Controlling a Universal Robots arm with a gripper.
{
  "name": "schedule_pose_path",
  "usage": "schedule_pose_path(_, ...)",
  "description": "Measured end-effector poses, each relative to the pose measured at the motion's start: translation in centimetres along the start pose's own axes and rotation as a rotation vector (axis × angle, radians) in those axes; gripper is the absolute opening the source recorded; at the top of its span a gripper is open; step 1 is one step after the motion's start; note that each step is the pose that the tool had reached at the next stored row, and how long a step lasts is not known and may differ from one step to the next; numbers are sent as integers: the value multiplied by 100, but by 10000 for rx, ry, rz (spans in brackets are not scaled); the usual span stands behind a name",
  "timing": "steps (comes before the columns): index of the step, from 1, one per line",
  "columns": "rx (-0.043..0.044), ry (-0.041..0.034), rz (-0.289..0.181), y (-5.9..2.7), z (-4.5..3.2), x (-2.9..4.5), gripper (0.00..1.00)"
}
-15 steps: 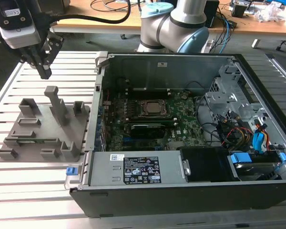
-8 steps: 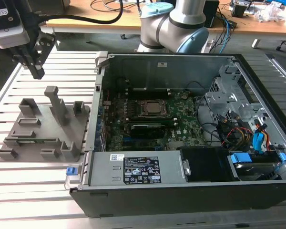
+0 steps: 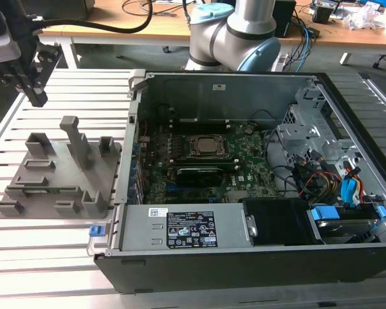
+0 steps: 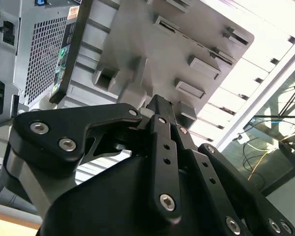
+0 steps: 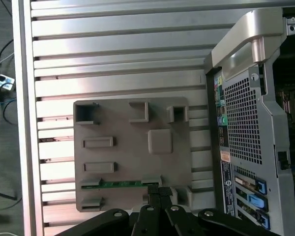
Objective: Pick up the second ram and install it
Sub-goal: 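Reach for the second ram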
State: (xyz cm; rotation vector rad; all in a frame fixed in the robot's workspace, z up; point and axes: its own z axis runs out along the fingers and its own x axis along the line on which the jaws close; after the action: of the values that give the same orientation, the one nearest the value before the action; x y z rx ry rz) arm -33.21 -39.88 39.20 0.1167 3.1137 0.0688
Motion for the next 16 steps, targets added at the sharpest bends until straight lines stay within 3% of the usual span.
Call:
schedule_pose_path(7,0,0,0,-16,-3,220,11)
schedule_pose_path(13,0,0,-2,-27,-1,327,11)
schedule_pose_path(16,0,0,1,-73,-2,364,11)
